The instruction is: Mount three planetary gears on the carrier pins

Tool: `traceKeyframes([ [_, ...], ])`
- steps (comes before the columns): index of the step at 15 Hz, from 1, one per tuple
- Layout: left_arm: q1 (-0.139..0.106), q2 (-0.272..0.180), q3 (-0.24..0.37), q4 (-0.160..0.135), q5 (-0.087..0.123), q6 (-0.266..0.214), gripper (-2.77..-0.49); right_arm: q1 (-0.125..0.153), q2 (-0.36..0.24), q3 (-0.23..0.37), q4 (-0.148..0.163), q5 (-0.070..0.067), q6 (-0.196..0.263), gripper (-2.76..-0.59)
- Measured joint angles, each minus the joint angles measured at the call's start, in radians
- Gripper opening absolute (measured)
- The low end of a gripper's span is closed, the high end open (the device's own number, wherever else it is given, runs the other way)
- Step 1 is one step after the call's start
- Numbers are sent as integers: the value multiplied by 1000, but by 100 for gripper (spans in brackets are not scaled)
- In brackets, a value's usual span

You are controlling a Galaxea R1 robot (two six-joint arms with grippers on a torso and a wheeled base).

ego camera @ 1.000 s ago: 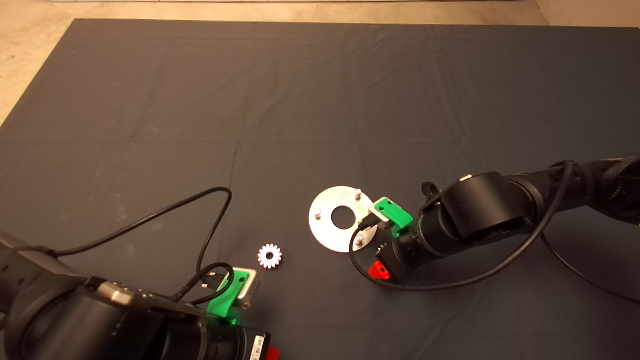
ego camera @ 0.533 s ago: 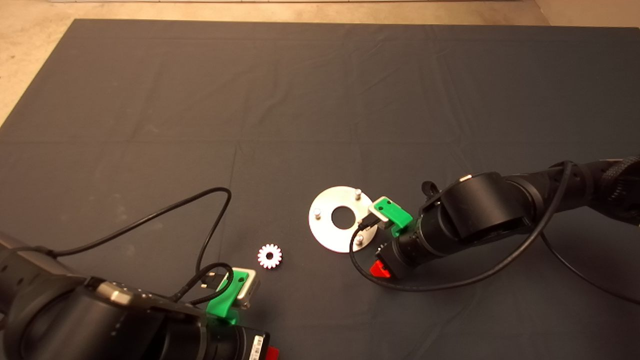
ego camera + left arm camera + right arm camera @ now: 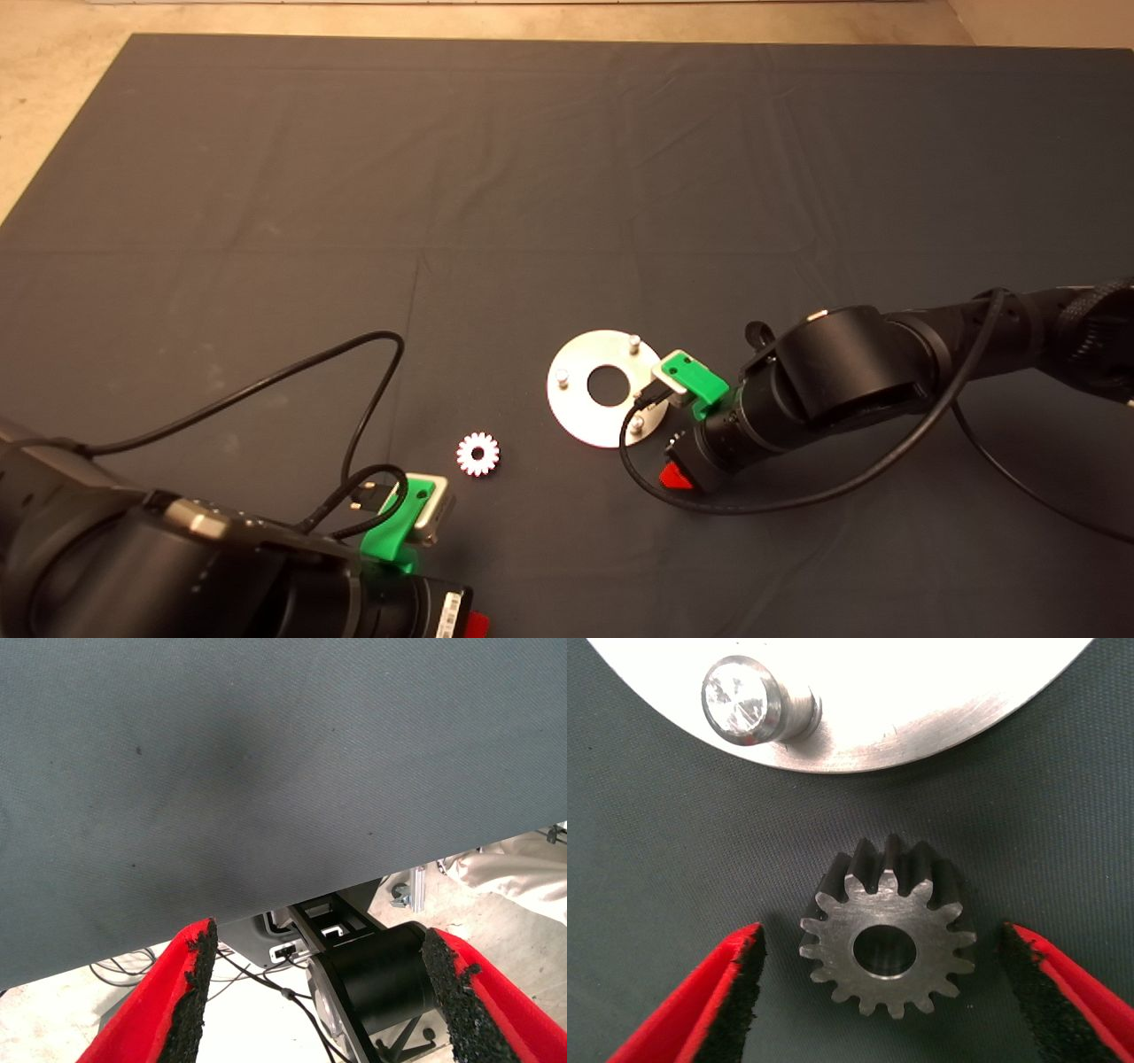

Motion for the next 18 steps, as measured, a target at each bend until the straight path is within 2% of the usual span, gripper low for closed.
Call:
traceKeyframes([
  [4,0,-1,0,0,0,0,-164,0,0,-3,0,0,-6,-160],
  [11,0,-6,0,1,0,0,-164,0,0,-3,-11,2,-10,-208],
  [18,0,-6,0,1,0,0,-164,0,0,-3,-18,3,-10,-218],
])
